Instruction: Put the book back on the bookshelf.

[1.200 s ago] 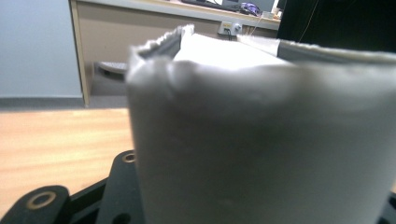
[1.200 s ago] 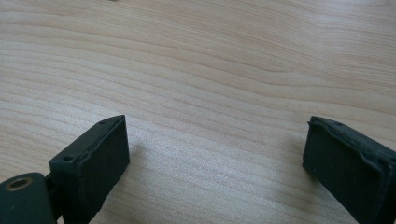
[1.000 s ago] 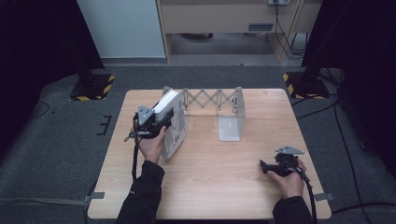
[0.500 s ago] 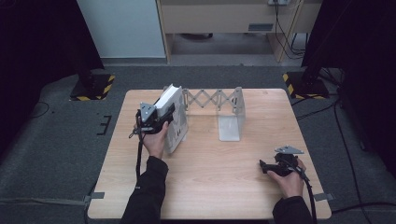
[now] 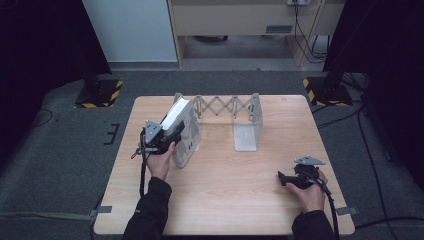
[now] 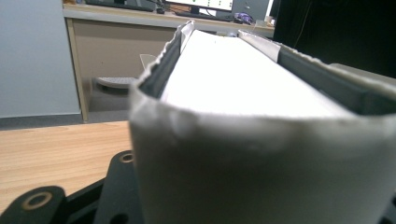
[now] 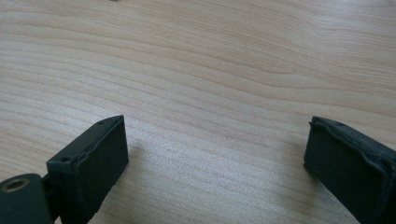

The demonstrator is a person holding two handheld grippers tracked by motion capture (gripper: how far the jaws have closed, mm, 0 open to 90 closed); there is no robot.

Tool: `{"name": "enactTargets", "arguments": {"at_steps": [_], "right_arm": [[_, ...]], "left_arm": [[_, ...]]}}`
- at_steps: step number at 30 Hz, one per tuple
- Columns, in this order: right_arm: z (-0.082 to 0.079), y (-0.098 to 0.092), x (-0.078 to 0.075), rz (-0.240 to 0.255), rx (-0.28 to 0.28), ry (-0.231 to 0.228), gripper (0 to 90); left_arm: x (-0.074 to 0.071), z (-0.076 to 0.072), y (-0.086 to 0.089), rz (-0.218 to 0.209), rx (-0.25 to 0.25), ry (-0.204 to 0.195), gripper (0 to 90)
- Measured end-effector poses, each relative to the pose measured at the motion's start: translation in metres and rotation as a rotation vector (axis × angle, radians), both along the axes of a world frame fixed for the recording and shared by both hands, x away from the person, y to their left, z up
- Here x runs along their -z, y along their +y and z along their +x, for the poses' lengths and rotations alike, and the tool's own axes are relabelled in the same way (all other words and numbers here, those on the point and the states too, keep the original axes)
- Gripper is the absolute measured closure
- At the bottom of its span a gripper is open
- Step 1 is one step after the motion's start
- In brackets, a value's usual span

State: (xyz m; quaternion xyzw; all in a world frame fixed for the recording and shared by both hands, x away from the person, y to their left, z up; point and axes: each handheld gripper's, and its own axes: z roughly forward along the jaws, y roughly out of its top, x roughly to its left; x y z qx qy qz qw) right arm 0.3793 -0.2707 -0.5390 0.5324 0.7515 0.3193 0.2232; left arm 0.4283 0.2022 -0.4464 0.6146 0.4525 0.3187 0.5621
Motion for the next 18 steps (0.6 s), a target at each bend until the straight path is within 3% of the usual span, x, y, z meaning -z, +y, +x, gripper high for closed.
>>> {"name": "enactTargets", "arguments": {"at_steps": [6, 9, 10, 11, 14, 15, 18], "right_arm": [[0.000, 0.000, 0.000, 0.000, 0.000, 0.000, 6.6], [0.000, 0.000, 0.000, 0.000, 0.000, 0.000, 6.6], [0.000, 0.000, 0.000, 0.001, 0.000, 0.002, 6.6], [0.000, 0.000, 0.000, 0.000, 0.000, 0.000, 6.6], [0.000, 0.000, 0.000, 0.001, 0.000, 0.001, 6.6], [0.000, 0.000, 0.000, 0.000, 0.000, 0.000, 6.6], [0.000, 0.000, 0.000, 0.000, 0.000, 0.000, 6.6]], "left_arm": [[0.001, -0.007, 0.001, 0.071, 0.028, 0.046, 45.0], [0.008, -0.015, 0.004, 0.046, 0.040, 0.047, 41.7], [0.009, -0.017, 0.005, 0.071, 0.045, 0.070, 41.9], [0.011, -0.019, 0.005, 0.087, 0.043, 0.068, 41.8], [0.016, -0.025, 0.008, 0.081, 0.050, 0.076, 44.1], [0.018, -0.026, 0.009, 0.061, 0.065, 0.088, 45.5], [0.020, -0.030, 0.007, 0.084, 0.048, 0.062, 50.2]]}}
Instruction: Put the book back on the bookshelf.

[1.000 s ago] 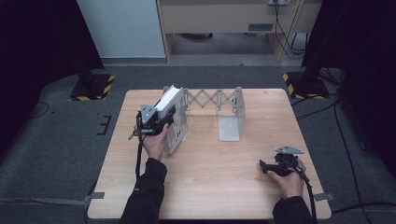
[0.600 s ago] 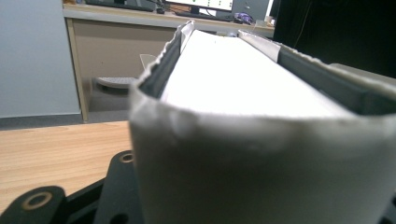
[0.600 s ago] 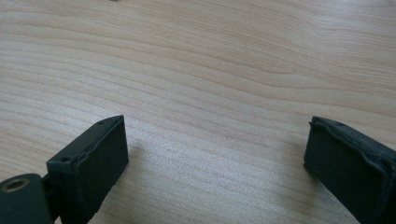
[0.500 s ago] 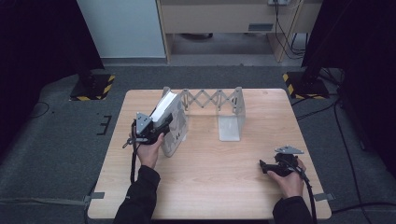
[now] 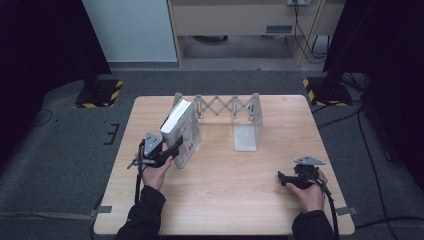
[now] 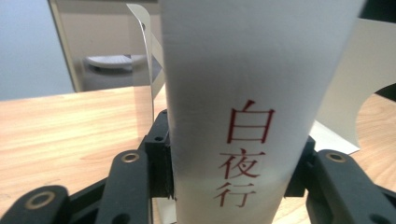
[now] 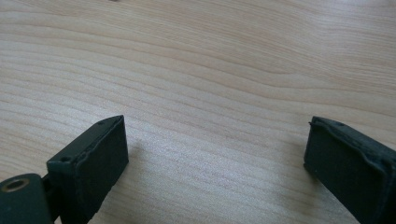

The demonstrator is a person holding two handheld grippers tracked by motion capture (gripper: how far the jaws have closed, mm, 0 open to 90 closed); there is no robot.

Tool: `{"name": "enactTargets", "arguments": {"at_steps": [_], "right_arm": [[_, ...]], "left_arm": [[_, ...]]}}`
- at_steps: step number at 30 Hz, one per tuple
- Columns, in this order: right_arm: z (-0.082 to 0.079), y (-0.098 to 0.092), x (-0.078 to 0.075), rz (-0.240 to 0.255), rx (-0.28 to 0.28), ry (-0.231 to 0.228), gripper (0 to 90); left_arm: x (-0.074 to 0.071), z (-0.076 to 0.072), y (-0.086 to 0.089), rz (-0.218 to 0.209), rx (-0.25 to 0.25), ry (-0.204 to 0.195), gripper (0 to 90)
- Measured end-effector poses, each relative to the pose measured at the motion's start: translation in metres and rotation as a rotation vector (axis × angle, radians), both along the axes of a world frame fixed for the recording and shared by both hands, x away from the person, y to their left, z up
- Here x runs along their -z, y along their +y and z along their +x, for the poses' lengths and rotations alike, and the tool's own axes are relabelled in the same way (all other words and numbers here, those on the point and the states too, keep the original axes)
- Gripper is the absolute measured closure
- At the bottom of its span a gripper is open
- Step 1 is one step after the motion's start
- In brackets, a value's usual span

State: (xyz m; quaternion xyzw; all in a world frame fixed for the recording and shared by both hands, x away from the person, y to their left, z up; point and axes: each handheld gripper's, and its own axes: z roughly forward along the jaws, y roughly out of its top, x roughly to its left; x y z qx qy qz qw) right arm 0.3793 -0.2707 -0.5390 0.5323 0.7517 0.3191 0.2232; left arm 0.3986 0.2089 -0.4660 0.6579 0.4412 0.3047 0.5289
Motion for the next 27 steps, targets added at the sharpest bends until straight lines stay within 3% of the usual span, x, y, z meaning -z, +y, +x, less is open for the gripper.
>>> {"name": "enactTargets", "arguments": {"at_steps": [9, 16, 23, 27], "right_arm": [[0.000, 0.000, 0.000, 0.000, 0.000, 0.000, 6.6], [0.000, 0.000, 0.000, 0.001, -0.001, 0.000, 6.5], [0.001, 0.001, 0.000, 0.001, 0.002, 0.001, 6.4], [0.001, 0.001, 0.000, 0.001, 0.002, 0.001, 6.4]], "left_arm": [[0.004, -0.003, -0.008, 0.005, -0.077, -0.039, 51.5], [0.003, 0.007, -0.013, -0.004, -0.089, -0.040, 51.4], [0.007, 0.020, -0.026, -0.010, -0.110, -0.069, 51.0], [0.007, 0.019, -0.026, 0.005, -0.095, -0.061, 49.6]]}}
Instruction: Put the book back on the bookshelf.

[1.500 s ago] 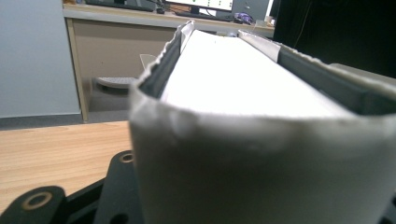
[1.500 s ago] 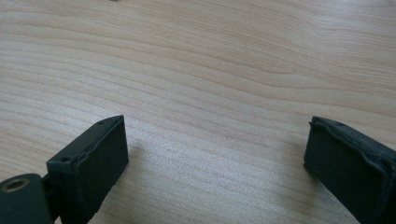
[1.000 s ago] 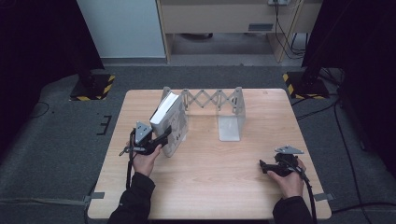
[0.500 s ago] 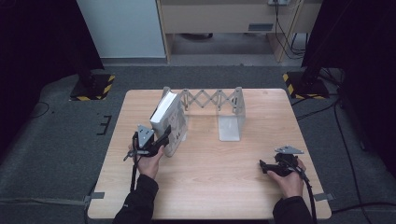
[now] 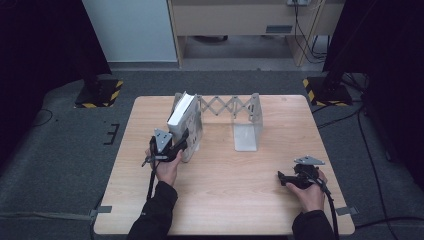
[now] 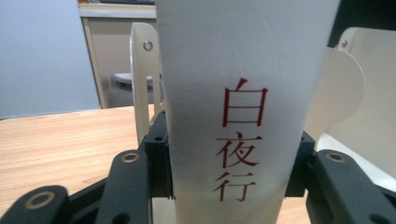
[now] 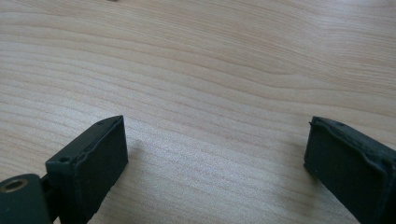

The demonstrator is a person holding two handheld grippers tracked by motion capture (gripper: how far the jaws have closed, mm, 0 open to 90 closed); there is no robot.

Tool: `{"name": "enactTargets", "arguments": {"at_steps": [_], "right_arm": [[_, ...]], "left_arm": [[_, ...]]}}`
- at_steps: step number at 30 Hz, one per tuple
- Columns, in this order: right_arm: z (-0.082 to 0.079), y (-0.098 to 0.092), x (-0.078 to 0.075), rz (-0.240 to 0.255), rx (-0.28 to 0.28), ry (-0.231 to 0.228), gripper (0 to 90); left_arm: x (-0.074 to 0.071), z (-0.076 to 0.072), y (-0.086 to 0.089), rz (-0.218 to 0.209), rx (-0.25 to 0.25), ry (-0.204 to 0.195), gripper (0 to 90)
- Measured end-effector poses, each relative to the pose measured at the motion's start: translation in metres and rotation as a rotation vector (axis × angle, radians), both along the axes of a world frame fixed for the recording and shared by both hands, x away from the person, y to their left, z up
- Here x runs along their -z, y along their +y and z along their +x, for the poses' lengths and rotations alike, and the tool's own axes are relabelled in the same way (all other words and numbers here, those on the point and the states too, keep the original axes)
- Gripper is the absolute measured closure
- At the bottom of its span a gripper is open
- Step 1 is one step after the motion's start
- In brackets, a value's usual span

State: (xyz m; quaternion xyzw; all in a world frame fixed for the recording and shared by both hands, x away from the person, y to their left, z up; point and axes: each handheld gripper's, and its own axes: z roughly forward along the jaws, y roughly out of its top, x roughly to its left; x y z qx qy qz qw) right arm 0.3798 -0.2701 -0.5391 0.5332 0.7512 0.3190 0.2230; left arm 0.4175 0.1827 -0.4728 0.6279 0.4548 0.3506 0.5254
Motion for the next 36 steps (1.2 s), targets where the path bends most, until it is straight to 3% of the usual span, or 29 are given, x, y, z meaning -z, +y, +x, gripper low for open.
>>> {"name": "enactTargets", "arguments": {"at_steps": [4, 5, 10, 13, 26, 36], "right_arm": [[0.000, 0.000, 0.000, 0.000, 0.000, 0.000, 6.4], [0.000, 0.000, 0.000, 0.000, 0.000, 0.000, 6.4], [0.000, 0.000, 0.000, 0.000, 0.000, 0.000, 6.4], [0.000, 0.000, 0.000, -0.001, 0.000, 0.000, 6.5], [0.000, 0.000, 0.000, -0.002, 0.003, -0.001, 6.5], [0.000, 0.001, 0.000, -0.002, 0.003, 0.002, 6.6]], "left_arm": [[-0.001, -0.007, 0.007, 0.058, 0.042, 0.076, 41.5], [0.001, -0.009, 0.009, 0.062, 0.050, 0.075, 40.8], [0.010, -0.022, 0.021, 0.010, 0.098, 0.104, 42.7], [0.014, -0.021, 0.018, 0.016, 0.106, 0.130, 49.5], [0.016, -0.017, -0.002, 0.029, 0.020, 0.117, 51.5], [0.018, -0.010, -0.013, 0.018, 0.018, 0.116, 50.2]]}}
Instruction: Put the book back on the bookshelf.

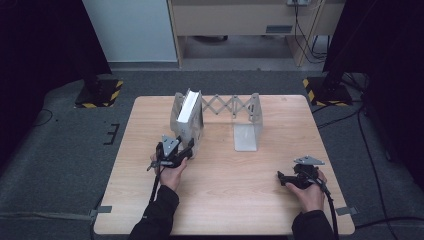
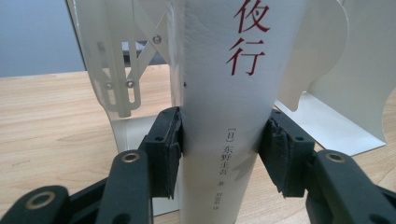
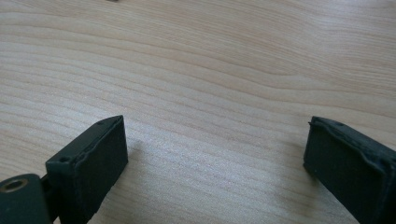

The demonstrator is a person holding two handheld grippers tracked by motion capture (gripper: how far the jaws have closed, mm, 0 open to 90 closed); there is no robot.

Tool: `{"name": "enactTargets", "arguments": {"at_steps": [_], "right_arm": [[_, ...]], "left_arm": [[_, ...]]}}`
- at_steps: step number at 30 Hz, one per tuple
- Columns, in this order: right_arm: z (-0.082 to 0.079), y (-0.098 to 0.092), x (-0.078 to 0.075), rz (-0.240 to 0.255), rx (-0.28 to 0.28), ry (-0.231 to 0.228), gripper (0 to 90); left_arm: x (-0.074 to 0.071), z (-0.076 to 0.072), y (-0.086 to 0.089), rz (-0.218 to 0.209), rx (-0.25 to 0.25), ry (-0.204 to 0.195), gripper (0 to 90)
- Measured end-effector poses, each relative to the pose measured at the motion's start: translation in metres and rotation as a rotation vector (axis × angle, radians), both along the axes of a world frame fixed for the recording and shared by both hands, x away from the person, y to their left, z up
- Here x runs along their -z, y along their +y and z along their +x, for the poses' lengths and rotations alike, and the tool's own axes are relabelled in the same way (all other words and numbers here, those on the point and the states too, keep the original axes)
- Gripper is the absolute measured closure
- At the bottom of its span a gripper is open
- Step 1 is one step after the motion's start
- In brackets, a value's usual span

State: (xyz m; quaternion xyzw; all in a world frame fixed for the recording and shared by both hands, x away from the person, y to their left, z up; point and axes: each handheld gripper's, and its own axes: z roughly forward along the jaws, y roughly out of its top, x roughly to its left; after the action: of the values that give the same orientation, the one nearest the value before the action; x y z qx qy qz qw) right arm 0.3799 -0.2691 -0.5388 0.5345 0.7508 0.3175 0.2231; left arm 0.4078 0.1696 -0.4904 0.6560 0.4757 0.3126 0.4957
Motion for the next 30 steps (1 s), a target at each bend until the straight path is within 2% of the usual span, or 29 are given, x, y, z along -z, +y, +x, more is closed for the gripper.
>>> {"name": "enactTargets", "arguments": {"at_steps": [3, 8, 13, 17, 20, 30], "right_arm": [[0.000, 0.000, 0.000, 0.001, 0.000, 0.000, 6.6], [0.000, 0.000, 0.000, 0.001, 0.000, 0.001, 6.5], [0.001, 0.000, 0.000, 0.001, 0.000, -0.002, 6.5], [0.001, 0.000, 0.000, 0.001, 0.000, -0.002, 6.4], [0.001, 0.001, 0.000, -0.001, -0.002, -0.006, 6.4], [0.001, 0.001, 0.000, -0.001, -0.005, -0.003, 6.5]], "left_arm": [[-0.003, -0.003, 0.001, 0.022, -0.032, 0.007, 52.1], [-0.010, -0.007, 0.012, 0.069, -0.035, 0.030, 53.2], [-0.012, -0.009, 0.018, 0.099, -0.047, 0.033, 53.2], [-0.013, -0.009, 0.024, 0.089, -0.076, 0.042, 53.0], [-0.012, -0.008, 0.025, 0.067, -0.096, 0.038, 52.8], [-0.006, 0.002, 0.007, 0.030, -0.093, 0.020, 52.0]]}}
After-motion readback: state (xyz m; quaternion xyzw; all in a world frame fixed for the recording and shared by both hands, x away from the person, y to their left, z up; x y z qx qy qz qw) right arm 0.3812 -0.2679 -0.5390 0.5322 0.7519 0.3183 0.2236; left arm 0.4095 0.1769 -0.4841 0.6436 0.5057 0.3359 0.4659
